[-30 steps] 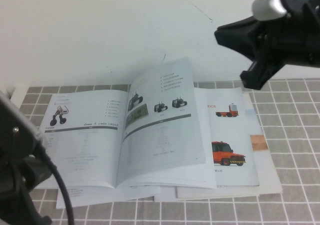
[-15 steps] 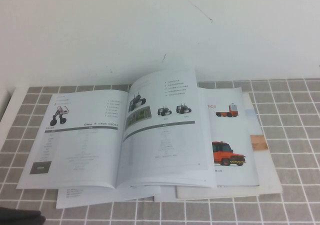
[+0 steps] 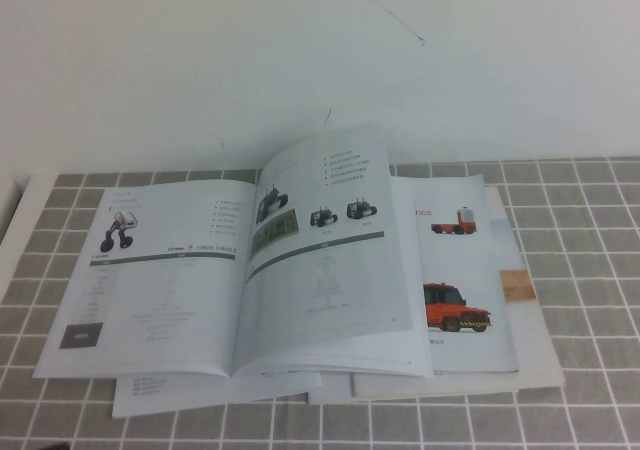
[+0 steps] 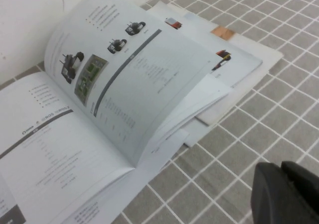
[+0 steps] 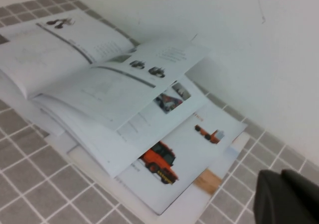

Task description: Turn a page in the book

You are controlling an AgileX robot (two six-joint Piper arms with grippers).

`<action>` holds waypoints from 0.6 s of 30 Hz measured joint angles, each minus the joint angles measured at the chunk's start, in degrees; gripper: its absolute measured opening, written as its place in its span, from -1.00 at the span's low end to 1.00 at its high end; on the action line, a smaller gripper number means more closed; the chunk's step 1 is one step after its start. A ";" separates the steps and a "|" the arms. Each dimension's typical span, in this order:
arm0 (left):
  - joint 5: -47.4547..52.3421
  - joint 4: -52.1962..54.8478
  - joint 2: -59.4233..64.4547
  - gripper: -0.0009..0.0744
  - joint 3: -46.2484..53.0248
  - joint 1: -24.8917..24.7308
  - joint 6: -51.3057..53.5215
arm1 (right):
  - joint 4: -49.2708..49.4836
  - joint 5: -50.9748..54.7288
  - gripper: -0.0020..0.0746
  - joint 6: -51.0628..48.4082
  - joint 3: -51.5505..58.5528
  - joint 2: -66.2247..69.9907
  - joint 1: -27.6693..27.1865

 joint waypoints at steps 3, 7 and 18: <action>-9.12 -0.20 -0.54 -0.99 6.05 0.00 -0.25 | -1.82 -6.33 -0.95 -0.21 7.40 -7.07 0.00; -21.79 -1.26 -0.54 -0.99 12.04 0.00 -0.35 | -3.16 -12.75 -0.95 -0.21 14.29 -12.32 0.00; -24.61 -2.07 -0.54 -0.99 15.99 0.00 -0.49 | -3.21 -14.44 -0.95 -0.11 20.71 -13.83 0.00</action>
